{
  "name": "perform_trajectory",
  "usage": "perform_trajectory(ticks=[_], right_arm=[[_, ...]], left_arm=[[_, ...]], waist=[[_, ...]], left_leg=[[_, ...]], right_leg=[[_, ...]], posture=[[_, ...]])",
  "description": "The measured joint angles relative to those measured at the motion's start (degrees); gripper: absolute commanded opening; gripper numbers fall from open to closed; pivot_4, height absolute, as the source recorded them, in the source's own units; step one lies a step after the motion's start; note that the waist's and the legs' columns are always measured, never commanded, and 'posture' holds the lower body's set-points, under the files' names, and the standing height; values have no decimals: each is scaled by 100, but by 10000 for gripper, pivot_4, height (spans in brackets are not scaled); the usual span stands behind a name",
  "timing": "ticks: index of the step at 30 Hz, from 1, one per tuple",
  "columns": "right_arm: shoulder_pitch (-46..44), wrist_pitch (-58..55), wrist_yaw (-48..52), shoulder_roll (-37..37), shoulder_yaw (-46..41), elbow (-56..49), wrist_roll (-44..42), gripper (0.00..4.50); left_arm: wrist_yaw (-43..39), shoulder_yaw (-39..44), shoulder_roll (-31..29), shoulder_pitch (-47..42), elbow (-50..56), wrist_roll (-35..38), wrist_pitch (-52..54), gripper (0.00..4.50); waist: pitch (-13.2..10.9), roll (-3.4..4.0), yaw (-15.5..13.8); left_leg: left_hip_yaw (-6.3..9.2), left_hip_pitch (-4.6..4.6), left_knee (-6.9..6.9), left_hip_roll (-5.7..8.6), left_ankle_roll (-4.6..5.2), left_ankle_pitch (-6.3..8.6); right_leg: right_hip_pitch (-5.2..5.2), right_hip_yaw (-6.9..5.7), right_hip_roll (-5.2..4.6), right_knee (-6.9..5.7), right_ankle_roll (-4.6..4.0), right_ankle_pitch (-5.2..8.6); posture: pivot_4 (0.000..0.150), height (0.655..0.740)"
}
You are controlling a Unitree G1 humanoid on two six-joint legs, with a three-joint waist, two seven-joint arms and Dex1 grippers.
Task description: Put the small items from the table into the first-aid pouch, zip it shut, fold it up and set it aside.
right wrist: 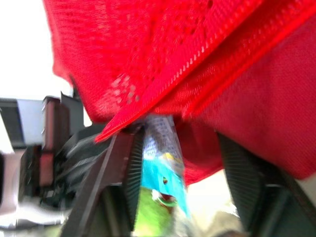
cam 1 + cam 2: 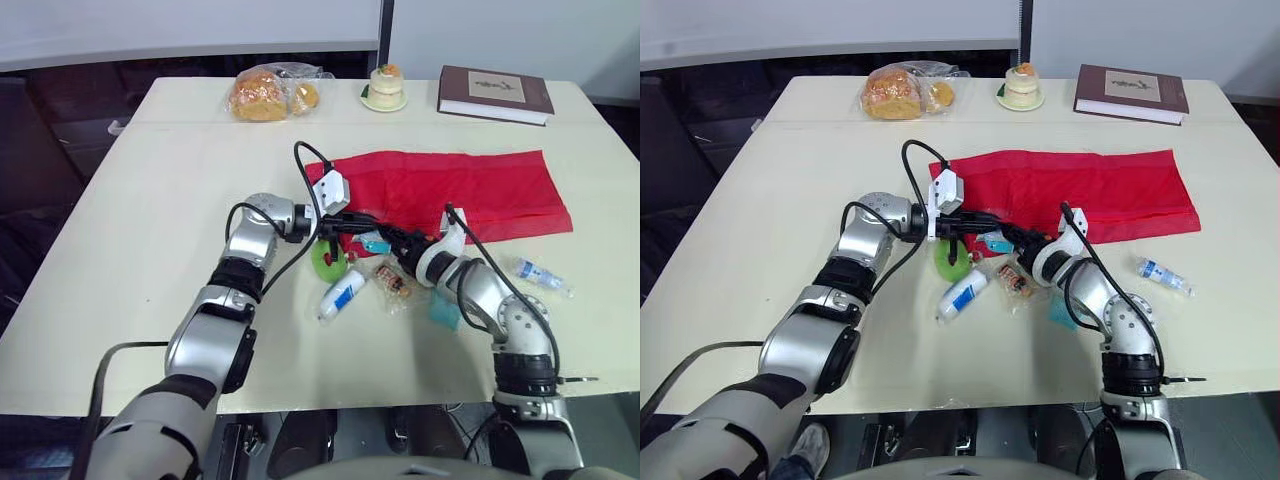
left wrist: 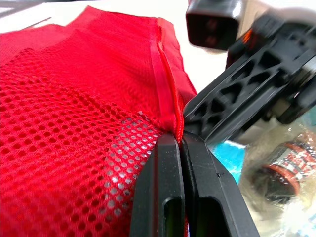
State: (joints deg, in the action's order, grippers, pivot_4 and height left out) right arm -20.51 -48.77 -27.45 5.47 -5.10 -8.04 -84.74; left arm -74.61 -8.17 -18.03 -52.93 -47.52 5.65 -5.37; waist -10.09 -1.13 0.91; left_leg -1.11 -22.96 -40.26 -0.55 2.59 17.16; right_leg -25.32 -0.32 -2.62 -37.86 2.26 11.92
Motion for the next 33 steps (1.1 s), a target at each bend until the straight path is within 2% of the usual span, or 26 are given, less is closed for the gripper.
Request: perform_trajectory(ticks=[7,8,10,12,14,25,33], right_arm=[[179,-343,332,411,77,-503,-29,23830],[208,-391,390,505,93,-547,-25,19926],[230,-483,481,639,107,-616,-8,16112],[236,-566,569,758,196,-697,46,5793],[231,-634,643,767,315,-702,146,1192],[123,-887,963,710,661,-575,648,1192],[-290,-810,1019,325,587,-12,1237,1192]], left_arm=[[7,-34,42,-80,-435,-103,-163,0],[6,-33,55,-94,-474,-103,-176,0],[7,-31,63,-95,-502,-103,-196,0],[6,-29,73,-97,-529,-103,-240,0],[7,-29,92,-101,-556,-103,-248,0],[5,-27,151,-125,-567,-102,-252,0],[-48,-30,214,-67,-409,-96,-103,0]], waist=[[0,0,-2],[0,0,-3],[0,0,-5],[0,-1,-4],[0,-1,-5],[0,-1,-9],[0,-1,-9]], left_leg=[[-1,0,0,-1,0,0],[-3,0,0,0,0,0],[-4,0,0,0,0,0],[-2,0,0,0,0,0],[1,1,0,-1,0,0],[-1,0,0,0,0,0],[1,-2,0,0,0,0]], right_leg=[[0,2,1,0,0,0],[0,3,0,0,0,0],[0,4,0,1,0,0],[0,3,0,0,0,0],[0,1,2,-1,0,0],[0,1,0,0,0,0],[-1,0,1,1,0,0]], posture=[[1500,7289],[1500,7289],[1500,7289],[1500,7289],[1500,7289],[1500,7289],[1500,7289]])
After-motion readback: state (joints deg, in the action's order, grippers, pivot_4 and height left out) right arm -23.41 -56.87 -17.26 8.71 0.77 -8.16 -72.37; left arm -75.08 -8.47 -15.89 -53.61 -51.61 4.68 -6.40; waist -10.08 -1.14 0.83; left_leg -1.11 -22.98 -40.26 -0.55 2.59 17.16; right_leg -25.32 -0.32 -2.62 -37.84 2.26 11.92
